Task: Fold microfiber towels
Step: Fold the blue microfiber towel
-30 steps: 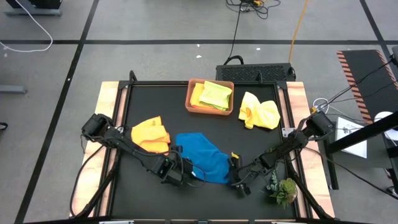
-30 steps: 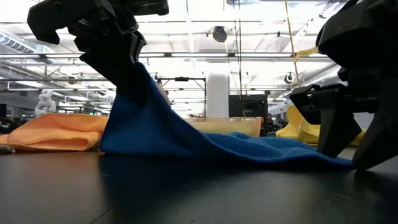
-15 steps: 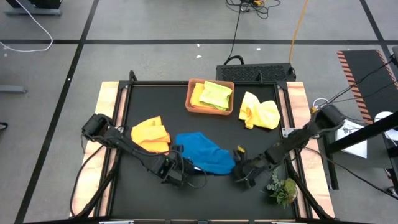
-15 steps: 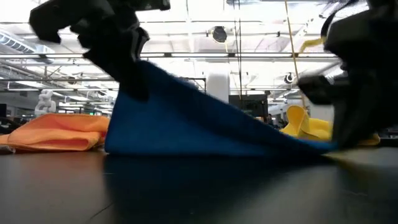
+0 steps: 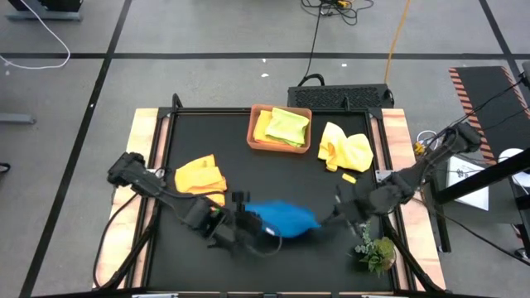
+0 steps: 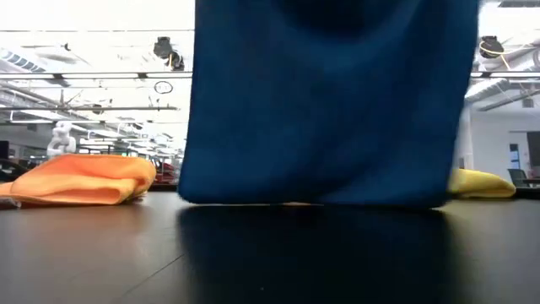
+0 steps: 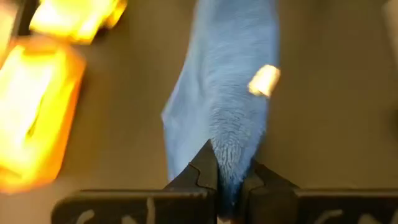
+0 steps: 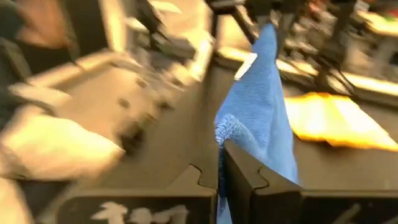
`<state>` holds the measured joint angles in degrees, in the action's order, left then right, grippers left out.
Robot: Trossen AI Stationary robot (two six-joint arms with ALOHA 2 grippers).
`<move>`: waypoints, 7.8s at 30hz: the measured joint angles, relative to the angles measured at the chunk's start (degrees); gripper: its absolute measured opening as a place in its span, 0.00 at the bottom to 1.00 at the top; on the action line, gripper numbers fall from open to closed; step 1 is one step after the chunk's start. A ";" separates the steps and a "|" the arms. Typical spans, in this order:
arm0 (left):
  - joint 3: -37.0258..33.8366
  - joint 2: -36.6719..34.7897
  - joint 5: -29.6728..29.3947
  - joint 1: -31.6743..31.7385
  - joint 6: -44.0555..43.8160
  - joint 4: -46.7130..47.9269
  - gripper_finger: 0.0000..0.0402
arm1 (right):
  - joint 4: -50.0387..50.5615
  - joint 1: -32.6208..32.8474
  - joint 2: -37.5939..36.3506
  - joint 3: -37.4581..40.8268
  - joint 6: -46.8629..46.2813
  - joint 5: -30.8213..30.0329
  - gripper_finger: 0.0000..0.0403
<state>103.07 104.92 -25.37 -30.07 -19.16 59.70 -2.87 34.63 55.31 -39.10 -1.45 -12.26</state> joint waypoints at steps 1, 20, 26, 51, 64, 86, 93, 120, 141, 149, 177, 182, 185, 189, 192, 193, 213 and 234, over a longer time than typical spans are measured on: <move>2.05 0.00 0.27 -0.76 1.55 -0.25 0.03 | -0.52 0.38 -0.56 -0.69 0.02 1.78 0.01; 5.72 -0.05 6.89 1.38 -1.66 5.85 0.02 | 6.99 -0.84 -1.56 -2.30 -11.67 -8.47 0.01; -11.61 -0.04 14.70 9.44 1.58 -8.90 0.02 | 9.60 -7.72 -1.50 5.58 -18.30 -8.56 0.01; -27.11 -0.04 23.81 33.11 18.01 -19.59 0.01 | 6.60 -31.17 -2.34 13.41 -11.50 1.49 0.00; -27.11 -0.04 18.45 18.14 12.65 -22.53 0.01 | 6.51 -19.67 -2.32 13.39 -18.97 5.04 0.00; -35.15 0.76 24.13 11.94 11.08 -41.32 0.13 | -9.36 -9.97 3.63 22.20 -27.86 11.48 0.19; -35.15 0.23 25.65 12.00 10.48 -41.46 0.21 | -9.32 -10.32 3.47 22.20 -26.21 13.67 0.30; -35.20 0.24 30.35 30.00 21.95 -68.07 0.23 | -9.77 -26.07 3.49 22.22 -25.53 12.56 0.32; -35.20 0.79 36.19 31.85 17.73 -70.41 0.29 | -6.24 -30.96 3.84 22.22 -27.69 12.19 0.32; -35.20 0.79 36.30 31.87 17.64 -70.15 0.47 | -2.86 -33.41 6.55 22.22 -28.92 15.52 0.32; -35.15 8.31 43.38 30.29 17.49 -74.68 0.52 | -3.08 -33.44 13.35 21.81 -29.36 17.87 0.09; -35.17 9.13 42.30 31.06 17.53 -76.63 0.52 | -4.57 -33.40 12.65 19.18 -29.36 17.98 0.02; -35.17 9.07 41.78 31.99 17.46 -77.69 0.52 | -6.38 -33.40 12.54 16.98 -27.85 17.87 0.01; -35.15 9.03 42.18 33.28 15.73 -79.57 0.52 | -6.78 -33.27 12.50 12.92 -24.58 16.81 0.01; -35.15 9.07 42.24 33.99 14.89 -79.56 0.52 | -6.72 -32.96 12.50 10.70 -22.04 16.40 0.00; -35.15 9.07 42.27 34.07 14.55 -80.11 0.52 | -6.84 -32.88 12.50 10.17 -21.68 16.41 0.00; -35.17 9.07 42.57 34.12 12.83 -79.58 0.52 | -8.51 -32.63 12.50 9.70 -22.07 16.52 0.00; -35.17 9.09 44.01 33.69 12.39 -80.76 0.49 | -11.50 -31.45 12.46 9.70 -20.11 16.54 0.00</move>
<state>67.90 114.02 18.63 3.62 -6.77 -21.06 -14.37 3.18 67.77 -29.41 -21.56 4.27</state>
